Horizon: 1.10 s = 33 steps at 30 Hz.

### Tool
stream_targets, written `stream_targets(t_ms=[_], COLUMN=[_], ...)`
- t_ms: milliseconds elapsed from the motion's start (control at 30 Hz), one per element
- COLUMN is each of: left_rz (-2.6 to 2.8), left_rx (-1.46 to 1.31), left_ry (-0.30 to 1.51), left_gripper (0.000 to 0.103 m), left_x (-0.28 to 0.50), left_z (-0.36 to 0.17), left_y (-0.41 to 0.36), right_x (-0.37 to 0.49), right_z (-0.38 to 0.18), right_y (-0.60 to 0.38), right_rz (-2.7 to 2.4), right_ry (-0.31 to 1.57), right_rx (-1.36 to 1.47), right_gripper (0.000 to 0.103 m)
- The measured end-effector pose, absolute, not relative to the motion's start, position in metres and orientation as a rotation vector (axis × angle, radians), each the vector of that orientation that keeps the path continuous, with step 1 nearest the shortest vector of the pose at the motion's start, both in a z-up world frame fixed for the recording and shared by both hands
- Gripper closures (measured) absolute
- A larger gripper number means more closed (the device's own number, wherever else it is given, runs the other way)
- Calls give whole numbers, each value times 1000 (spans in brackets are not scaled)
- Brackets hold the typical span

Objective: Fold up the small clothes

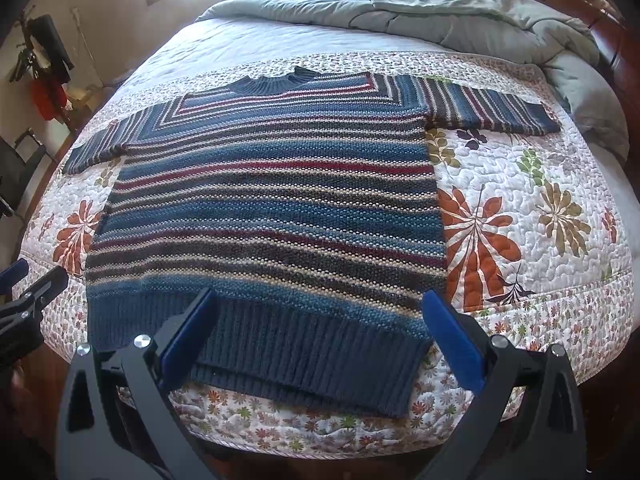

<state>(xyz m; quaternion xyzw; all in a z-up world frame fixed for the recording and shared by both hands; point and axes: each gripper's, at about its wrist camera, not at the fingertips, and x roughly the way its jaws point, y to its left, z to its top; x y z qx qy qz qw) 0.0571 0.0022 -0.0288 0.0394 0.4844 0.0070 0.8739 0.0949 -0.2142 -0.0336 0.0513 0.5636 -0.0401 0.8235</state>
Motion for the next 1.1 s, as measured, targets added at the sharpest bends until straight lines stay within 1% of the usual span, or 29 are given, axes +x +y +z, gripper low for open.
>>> stream_targets(t_ms=[100,233,367,567,700,767,900,1067,1100], left_rz=[20,45,69,46,9,-35,-106,-136,-135], left_rx=[88,106,129,105,68,50,37,68,75], left_ry=[1032,1055,1058,1084,1093,1115,1149,1126,1122], left_gripper=[4,4,4,4,4,4,4,4,4], left_x=[69,104,164,265,325,344,368,371,373], left_z=[-38,-48,-55,-72,-90,-103,-124,-142,-145], left_y=[1,-7,-26,-78,-130,-155,-198,-222,-223], right_x=[104,130,181,263,304,316,338,341,341], right_z=[-40,-48,-61,-94,-129,-144,-169,-189,-190], right_y=[-225,-268,-375,-545,-621,-640,-681,-724,-729], right_rz=[-75,-112,-306,-543,-576,-591,-607,-661,-662], right_ry=[1218,1260,1306,1338,1389,1399,1380,1324,1305], right_rx=[129,150,203,338,448,484,513,595,609], right_gripper=[3,3,2,3,3,3,3,3,7])
